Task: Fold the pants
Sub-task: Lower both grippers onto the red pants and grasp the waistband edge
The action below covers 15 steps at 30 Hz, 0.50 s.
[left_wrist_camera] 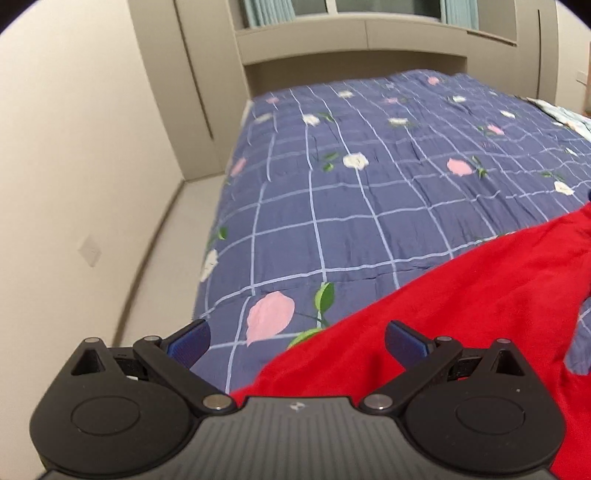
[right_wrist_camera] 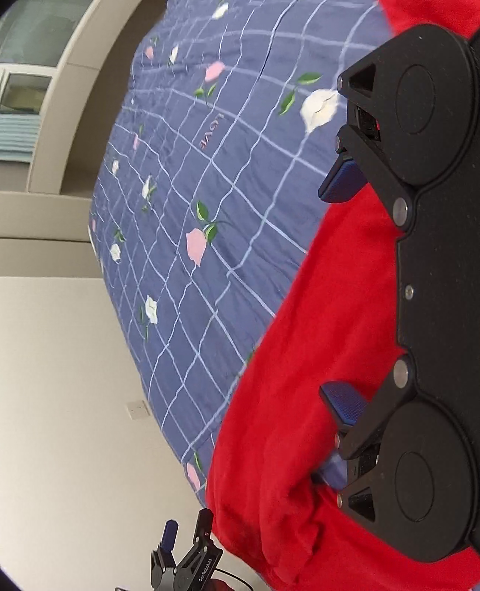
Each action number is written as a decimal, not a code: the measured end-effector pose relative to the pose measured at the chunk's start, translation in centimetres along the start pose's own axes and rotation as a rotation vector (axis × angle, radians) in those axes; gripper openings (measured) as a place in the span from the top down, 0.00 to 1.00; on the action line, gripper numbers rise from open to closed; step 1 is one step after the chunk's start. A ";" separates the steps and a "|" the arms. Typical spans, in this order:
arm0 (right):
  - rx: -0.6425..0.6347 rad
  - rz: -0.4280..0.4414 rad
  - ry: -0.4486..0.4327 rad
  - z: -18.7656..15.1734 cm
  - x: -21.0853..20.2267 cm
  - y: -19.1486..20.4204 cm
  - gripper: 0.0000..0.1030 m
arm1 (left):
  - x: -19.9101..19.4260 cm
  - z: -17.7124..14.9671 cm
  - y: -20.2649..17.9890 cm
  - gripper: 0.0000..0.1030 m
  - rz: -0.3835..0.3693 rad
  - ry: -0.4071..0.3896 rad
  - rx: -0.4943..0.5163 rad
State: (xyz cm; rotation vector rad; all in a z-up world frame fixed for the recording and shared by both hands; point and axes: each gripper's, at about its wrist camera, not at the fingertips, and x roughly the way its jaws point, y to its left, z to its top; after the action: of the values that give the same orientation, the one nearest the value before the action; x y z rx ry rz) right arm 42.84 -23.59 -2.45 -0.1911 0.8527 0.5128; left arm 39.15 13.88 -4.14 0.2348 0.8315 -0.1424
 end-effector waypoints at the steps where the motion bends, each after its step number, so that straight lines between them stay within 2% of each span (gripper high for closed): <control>1: 0.005 0.001 0.006 0.4 0.7 -0.5 0.01 | 0.6 0.1 0.3 0.00 -0.015 0.010 0.000; 2: 0.015 0.005 0.017 0.7 1.5 -1.2 0.01 | 1.2 0.3 0.6 0.00 -0.033 0.023 0.000; 5: 0.044 0.018 0.059 1.7 3.5 -2.8 0.10 | 2.8 0.7 1.4 0.00 -0.077 0.069 0.019; 7: 0.046 0.029 0.103 2.0 4.7 -3.8 0.20 | 3.3 0.7 1.8 0.01 -0.118 0.089 0.032; 9: 0.035 0.030 0.145 2.0 5.6 -4.3 0.29 | 3.6 0.7 2.0 0.08 -0.163 0.107 0.046; 13: 0.012 0.065 0.198 1.6 6.3 -4.6 0.31 | 3.8 0.9 2.1 0.36 -0.249 0.152 0.051; 14: 0.016 0.064 0.197 1.5 6.3 -4.7 0.34 | 3.9 1.0 2.0 0.44 -0.271 0.165 0.044; 15: 0.020 0.064 0.198 1.5 6.3 -4.7 0.43 | 3.9 1.0 2.0 0.48 -0.287 0.175 0.039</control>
State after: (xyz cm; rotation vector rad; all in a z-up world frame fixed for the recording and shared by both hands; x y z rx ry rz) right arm 49.65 -24.85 -6.40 -0.1988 1.0591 0.5506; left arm 42.92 15.41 -6.09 0.1644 1.0348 -0.4118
